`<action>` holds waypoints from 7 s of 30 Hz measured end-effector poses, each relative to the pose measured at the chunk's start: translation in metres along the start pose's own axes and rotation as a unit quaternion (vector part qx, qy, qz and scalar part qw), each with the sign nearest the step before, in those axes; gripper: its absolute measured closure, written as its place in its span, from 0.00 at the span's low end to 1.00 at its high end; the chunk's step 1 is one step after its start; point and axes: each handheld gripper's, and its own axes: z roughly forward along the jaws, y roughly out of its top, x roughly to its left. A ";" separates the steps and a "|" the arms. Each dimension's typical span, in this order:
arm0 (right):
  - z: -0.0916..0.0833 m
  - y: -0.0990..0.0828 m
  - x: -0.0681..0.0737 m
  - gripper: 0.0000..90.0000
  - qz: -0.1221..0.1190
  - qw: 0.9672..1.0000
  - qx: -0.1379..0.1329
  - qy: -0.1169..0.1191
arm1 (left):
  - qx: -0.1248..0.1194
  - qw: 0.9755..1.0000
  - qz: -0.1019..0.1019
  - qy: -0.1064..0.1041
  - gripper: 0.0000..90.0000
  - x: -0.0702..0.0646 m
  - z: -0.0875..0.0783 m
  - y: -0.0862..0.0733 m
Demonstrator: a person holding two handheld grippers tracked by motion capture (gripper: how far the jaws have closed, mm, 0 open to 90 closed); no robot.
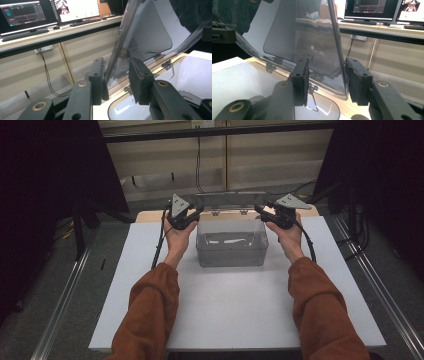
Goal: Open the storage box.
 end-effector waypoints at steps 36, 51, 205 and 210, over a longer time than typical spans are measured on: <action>0.026 -0.014 -0.014 0.71 0.001 0.999 0.034 -0.011 | 0.024 0.999 -0.038 0.006 0.77 0.012 0.018 -0.014; 0.028 -0.012 -0.020 0.78 0.011 0.999 0.034 -0.011 | 0.052 0.995 -0.083 0.002 0.77 0.018 0.028 -0.020; 0.071 -0.014 -0.021 0.36 0.140 0.979 0.136 -0.053 | 0.153 0.970 -0.191 0.011 0.29 0.034 0.058 -0.024; 0.070 -0.011 -0.018 0.23 0.129 0.981 0.134 -0.051 | 0.159 0.970 -0.184 0.009 0.18 0.031 0.055 -0.020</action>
